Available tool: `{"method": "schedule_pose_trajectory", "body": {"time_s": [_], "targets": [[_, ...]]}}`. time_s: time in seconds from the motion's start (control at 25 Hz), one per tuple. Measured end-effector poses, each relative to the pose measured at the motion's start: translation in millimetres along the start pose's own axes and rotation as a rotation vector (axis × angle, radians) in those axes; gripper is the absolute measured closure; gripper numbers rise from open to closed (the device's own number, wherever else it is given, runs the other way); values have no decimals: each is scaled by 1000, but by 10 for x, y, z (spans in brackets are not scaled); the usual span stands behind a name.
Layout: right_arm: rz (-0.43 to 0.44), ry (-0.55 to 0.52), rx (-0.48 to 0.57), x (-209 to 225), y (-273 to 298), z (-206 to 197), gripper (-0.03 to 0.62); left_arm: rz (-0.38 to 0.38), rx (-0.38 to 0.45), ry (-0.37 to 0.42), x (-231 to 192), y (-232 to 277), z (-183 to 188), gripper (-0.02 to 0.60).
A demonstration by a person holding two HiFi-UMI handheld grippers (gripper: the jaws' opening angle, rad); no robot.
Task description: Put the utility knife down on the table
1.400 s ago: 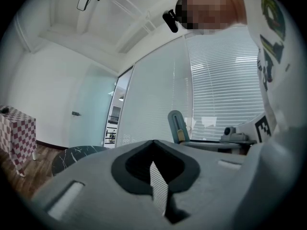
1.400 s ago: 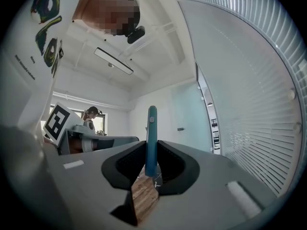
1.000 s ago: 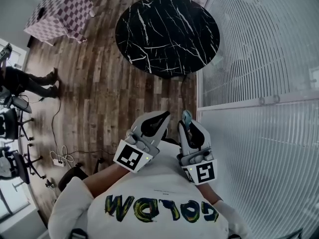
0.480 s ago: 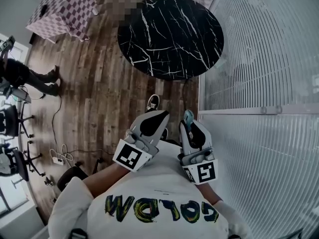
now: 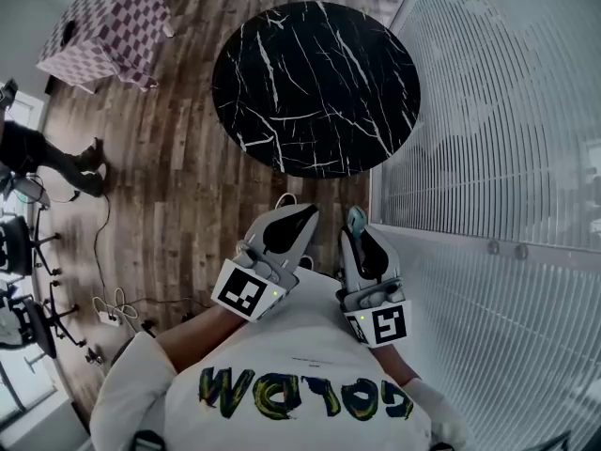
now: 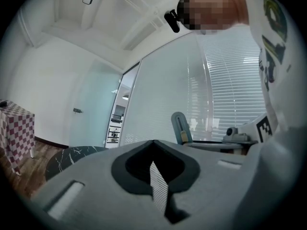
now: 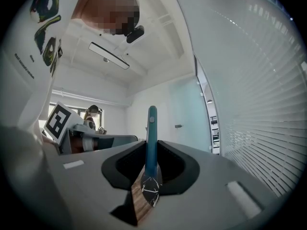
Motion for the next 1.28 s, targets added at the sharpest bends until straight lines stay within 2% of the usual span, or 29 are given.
{"method": "schedule_pose_trajectory", "body": {"time_s": [0.48,0.84,1.28], "targets": [[-34,-14,-17,327,1125,121,520,-54,3,-16,-904,573,459,580],[-36,-49,-25,478,1792,103,520,-62,-9,-30,-1484,808,624,580],[-57,-42,-49,617,2129,58,520,-80,-27,-47,-1792,1008,688,580]]}}
Point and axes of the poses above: the fingertips, and each gripper's own axes: y forward along the fingers, x to its right, z out of its top, the point moved 1 cm from there along -y, backward along the fingers, and after that the axes turned 9 degrees about -y, right-handed, at the moved point
